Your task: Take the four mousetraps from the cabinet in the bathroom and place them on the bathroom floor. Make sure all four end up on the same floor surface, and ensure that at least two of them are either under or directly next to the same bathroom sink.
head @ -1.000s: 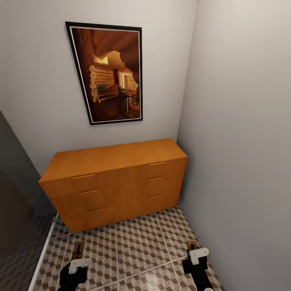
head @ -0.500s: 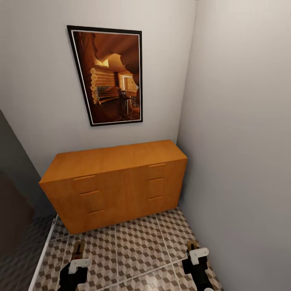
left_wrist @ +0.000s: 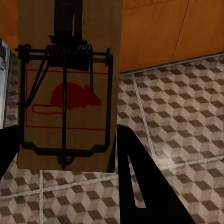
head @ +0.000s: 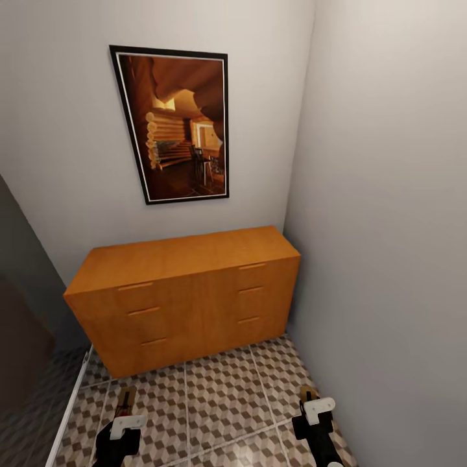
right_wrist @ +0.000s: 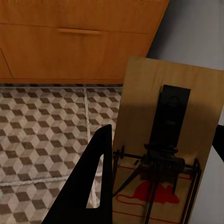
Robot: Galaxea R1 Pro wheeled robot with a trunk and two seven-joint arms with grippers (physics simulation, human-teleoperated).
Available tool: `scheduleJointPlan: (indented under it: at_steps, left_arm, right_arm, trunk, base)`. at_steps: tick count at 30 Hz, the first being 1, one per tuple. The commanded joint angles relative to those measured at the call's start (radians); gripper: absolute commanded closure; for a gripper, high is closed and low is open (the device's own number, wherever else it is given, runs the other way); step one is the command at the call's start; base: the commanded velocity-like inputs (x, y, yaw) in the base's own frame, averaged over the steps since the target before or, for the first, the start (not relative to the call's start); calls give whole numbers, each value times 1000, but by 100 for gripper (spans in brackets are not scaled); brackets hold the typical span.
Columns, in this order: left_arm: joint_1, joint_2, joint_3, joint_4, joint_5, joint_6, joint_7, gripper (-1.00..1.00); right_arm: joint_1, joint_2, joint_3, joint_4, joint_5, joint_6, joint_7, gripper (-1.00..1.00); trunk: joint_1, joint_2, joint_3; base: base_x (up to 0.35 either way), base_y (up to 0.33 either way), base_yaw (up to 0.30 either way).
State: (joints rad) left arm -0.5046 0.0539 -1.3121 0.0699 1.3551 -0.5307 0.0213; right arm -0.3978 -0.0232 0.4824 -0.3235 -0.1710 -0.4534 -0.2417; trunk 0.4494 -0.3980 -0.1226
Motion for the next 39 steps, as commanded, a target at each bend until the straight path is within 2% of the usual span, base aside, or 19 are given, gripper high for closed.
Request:
scheduleJointPlan:
  at_steps: [1, 39]
  left_arm:
    - [-1, 0, -7, 1, -1, -2, 6, 100]
    - [-1, 0, -7, 1, -1, -2, 6, 100]
  right_arm:
    - [-1, -1, 8, 0, -12, -4, -2, 100]
    - [-1, -1, 8, 3, -12, -2, -1, 100]
  trunk:
    - [1, -2, -1]
    - [1, -2, 4]
  base:
    - [0, 0, 0]
    - [0, 0, 0]
